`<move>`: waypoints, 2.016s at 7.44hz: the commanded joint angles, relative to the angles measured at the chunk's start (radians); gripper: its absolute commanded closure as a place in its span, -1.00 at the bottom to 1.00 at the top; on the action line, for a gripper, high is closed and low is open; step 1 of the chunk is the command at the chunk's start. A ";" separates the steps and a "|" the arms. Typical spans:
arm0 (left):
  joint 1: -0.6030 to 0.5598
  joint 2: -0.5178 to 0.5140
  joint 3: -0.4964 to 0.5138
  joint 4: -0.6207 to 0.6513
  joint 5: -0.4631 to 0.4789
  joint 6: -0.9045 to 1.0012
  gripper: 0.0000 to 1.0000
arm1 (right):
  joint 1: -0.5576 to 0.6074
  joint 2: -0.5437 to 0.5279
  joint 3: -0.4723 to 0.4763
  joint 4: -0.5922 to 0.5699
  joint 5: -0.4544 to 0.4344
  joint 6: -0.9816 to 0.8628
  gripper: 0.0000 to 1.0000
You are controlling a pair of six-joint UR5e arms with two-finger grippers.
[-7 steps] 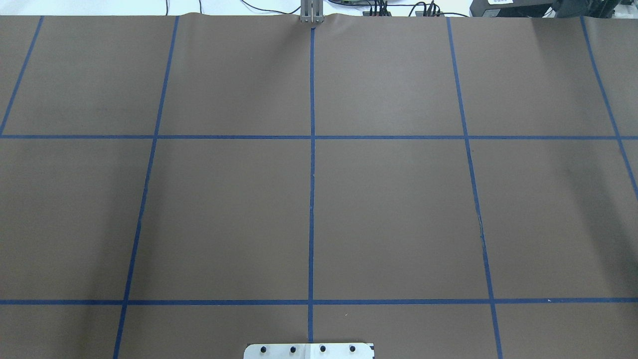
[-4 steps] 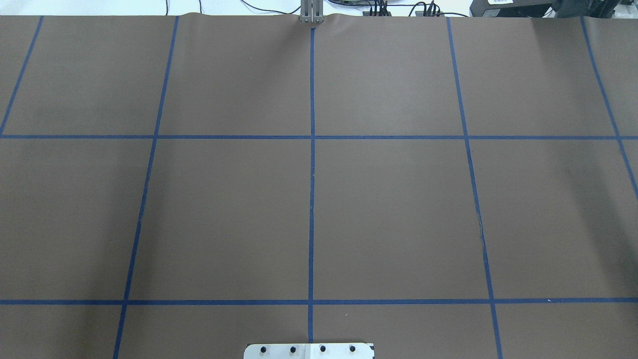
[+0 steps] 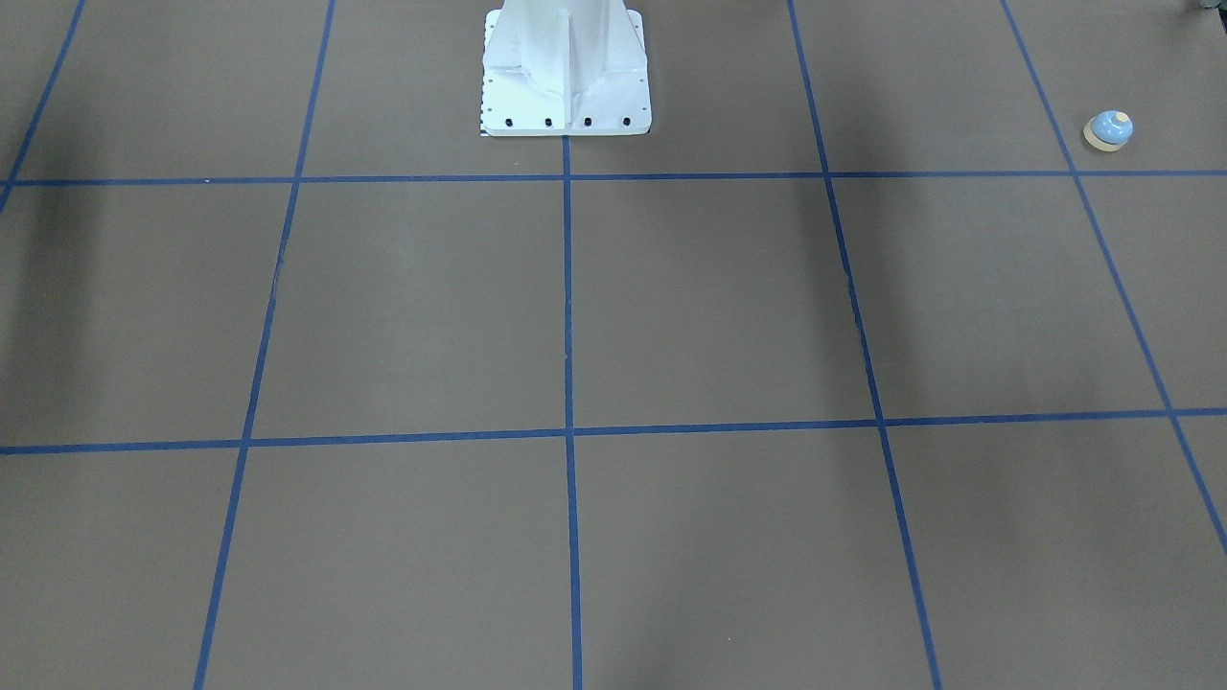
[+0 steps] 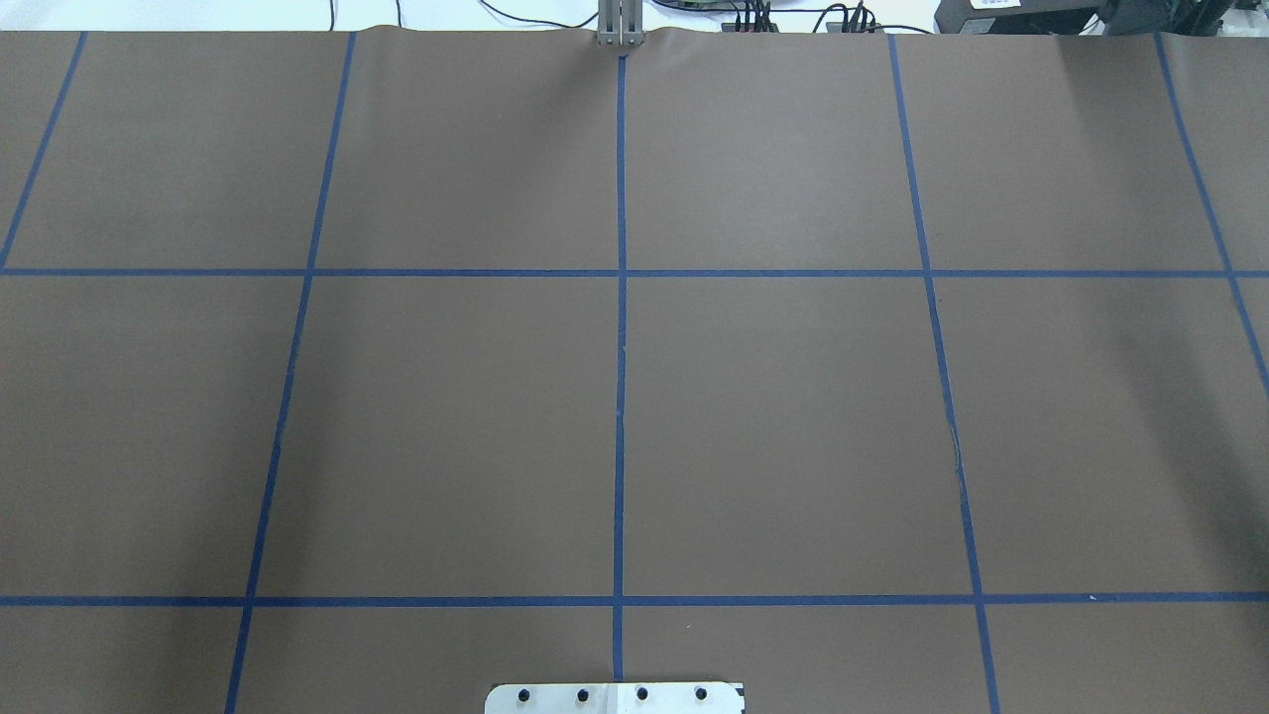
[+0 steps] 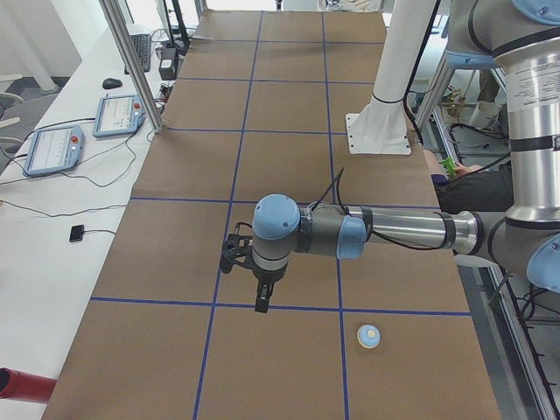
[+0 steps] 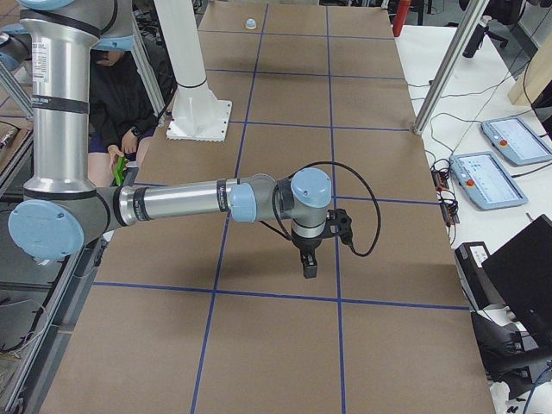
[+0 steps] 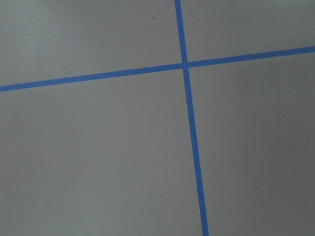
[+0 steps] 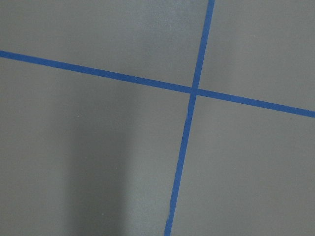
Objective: Place and press bell with both arms
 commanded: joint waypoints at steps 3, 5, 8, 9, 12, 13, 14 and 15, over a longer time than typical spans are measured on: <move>0.000 -0.008 0.007 -0.011 0.001 0.008 -1.00 | -0.002 -0.004 0.009 0.099 0.042 -0.001 -1.00; 0.001 -0.007 -0.006 -0.101 -0.001 -0.002 -1.00 | -0.020 -0.001 0.011 0.140 0.034 0.008 -1.00; 0.066 0.001 0.028 -0.124 -0.001 -0.002 -1.00 | -0.162 0.009 0.034 0.252 0.034 0.272 -1.00; 0.090 0.002 0.040 -0.124 -0.001 -0.002 -1.00 | -0.205 0.022 0.034 0.254 0.001 0.312 -1.00; 0.190 0.062 0.095 -0.146 0.002 -0.002 -1.00 | -0.223 0.022 0.034 0.255 -0.004 0.314 -1.00; 0.242 0.097 0.109 -0.152 0.002 -0.004 -1.00 | -0.223 0.024 0.034 0.255 -0.004 0.314 -1.00; 0.285 0.135 0.122 -0.150 0.002 -0.004 -1.00 | -0.223 0.022 0.034 0.258 -0.004 0.314 -1.00; 0.310 0.154 0.157 -0.150 -0.001 -0.004 -1.00 | -0.223 0.022 0.034 0.258 -0.004 0.314 -1.00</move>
